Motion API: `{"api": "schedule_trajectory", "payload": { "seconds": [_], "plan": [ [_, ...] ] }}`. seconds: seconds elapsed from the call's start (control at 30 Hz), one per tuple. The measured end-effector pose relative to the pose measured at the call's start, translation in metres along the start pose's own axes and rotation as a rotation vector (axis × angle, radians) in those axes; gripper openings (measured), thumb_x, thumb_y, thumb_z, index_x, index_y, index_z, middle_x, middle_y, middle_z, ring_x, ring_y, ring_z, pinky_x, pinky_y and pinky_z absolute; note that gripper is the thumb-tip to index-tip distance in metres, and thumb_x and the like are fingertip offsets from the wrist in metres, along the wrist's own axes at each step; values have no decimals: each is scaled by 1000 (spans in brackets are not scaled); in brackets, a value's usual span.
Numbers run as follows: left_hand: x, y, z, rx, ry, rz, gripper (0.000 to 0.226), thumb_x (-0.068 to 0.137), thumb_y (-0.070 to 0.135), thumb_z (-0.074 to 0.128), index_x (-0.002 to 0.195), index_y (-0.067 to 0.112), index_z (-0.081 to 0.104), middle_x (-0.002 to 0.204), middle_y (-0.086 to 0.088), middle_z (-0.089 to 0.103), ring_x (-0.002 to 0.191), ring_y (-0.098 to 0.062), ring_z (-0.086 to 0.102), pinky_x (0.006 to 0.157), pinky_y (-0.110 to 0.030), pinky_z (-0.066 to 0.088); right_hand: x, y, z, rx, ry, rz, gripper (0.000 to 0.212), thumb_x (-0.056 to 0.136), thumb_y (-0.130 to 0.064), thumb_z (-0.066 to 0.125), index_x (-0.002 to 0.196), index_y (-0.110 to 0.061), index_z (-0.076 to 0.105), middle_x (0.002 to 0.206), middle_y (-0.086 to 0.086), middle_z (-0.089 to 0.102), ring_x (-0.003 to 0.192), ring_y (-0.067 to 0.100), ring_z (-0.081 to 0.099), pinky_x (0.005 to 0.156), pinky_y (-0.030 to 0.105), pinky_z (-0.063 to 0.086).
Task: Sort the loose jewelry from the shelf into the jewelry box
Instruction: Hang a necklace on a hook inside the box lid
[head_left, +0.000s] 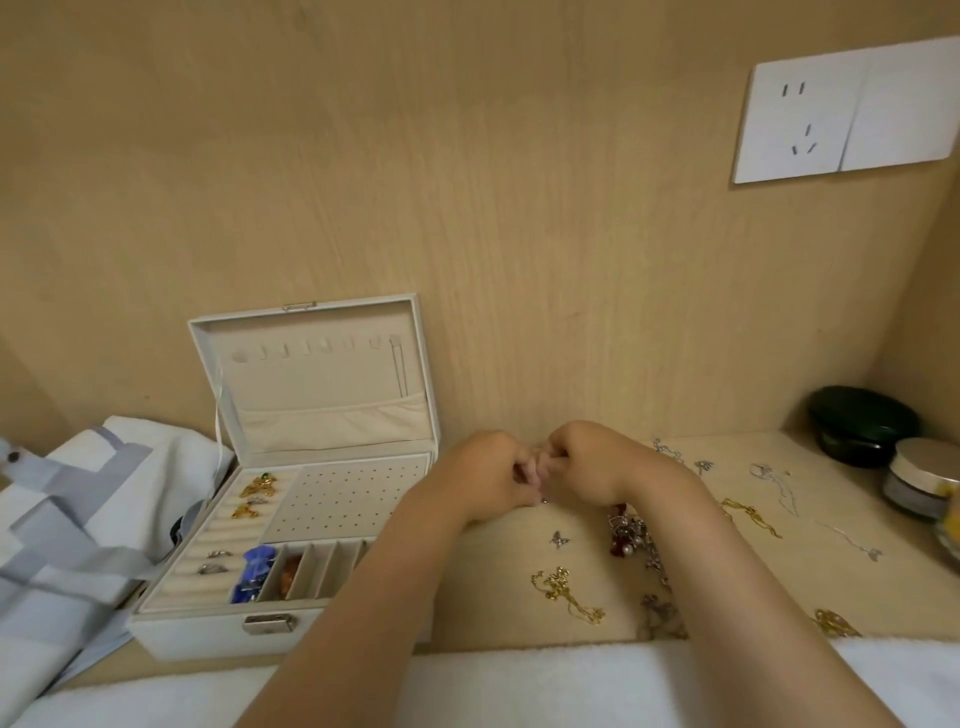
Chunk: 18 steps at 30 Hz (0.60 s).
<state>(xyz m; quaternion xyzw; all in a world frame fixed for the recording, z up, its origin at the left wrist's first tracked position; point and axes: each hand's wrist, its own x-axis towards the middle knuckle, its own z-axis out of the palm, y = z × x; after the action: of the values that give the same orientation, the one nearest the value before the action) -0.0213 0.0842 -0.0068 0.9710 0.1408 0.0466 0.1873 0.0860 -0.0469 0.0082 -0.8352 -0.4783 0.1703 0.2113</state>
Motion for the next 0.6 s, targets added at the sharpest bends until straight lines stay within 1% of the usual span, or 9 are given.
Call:
{"api": "schedule_trajectory", "payload": {
  "seconds": [0.07,0.13,0.17,0.23,0.33,0.4,0.47,0.53,0.6],
  "plan": [
    [-1,0,-3,-95,70,-22,6,80,28,77,77,29,72,75,16,64,68,4,57,66,-18,44,2,1,-1,123,67,-39,18,96,-11,52,85,-14,65,84,-3,67,81,14,61,75,24,47],
    [-1,1,-7,-203,126,-68,8,85,24,70,78,26,69,73,12,66,63,2,57,66,-22,47,2,-1,0,249,126,-61,16,98,-12,55,83,-13,63,74,-7,62,68,6,55,63,14,42],
    [-2,3,-9,-268,155,-100,8,87,22,67,79,25,67,72,11,65,60,2,55,64,-21,46,2,-2,0,299,145,-67,17,99,-13,56,83,-14,61,69,-10,58,62,2,51,59,13,39],
    [-2,6,-13,-410,209,-146,8,87,22,67,82,27,63,73,8,63,62,-1,55,63,-20,45,3,-6,-2,391,169,-89,18,100,-15,56,82,-16,60,65,-10,53,58,2,45,58,18,37],
    [-4,8,-19,-590,249,-151,13,84,19,73,89,25,63,79,-5,69,70,-10,63,72,-30,50,2,-12,-5,554,203,-130,23,102,-13,52,80,-15,60,69,0,58,60,9,49,59,23,39],
    [-8,9,-24,-632,278,-130,10,85,16,75,87,21,66,73,-2,69,65,-8,62,68,-27,49,1,-16,-6,629,228,-148,24,103,-13,50,80,-14,59,73,9,62,64,15,55,59,23,42],
    [-13,9,-30,-660,312,-117,6,86,16,74,84,20,69,67,7,67,62,-6,59,68,-27,48,1,-21,-7,675,236,-156,25,103,-15,49,80,-14,60,74,11,63,67,19,57,60,24,42],
    [-17,8,-36,-676,327,-127,1,89,18,70,89,19,71,66,13,68,66,-4,59,75,-33,52,2,-24,-7,738,238,-149,25,104,-15,49,82,-14,60,75,7,65,68,18,58,59,21,44],
    [-22,7,-43,-688,327,-137,7,93,18,65,99,17,70,74,11,70,71,-5,61,82,-37,55,3,-28,-5,834,228,-148,24,104,-13,46,85,-14,59,80,1,67,70,15,60,60,20,48]
  ]
}}
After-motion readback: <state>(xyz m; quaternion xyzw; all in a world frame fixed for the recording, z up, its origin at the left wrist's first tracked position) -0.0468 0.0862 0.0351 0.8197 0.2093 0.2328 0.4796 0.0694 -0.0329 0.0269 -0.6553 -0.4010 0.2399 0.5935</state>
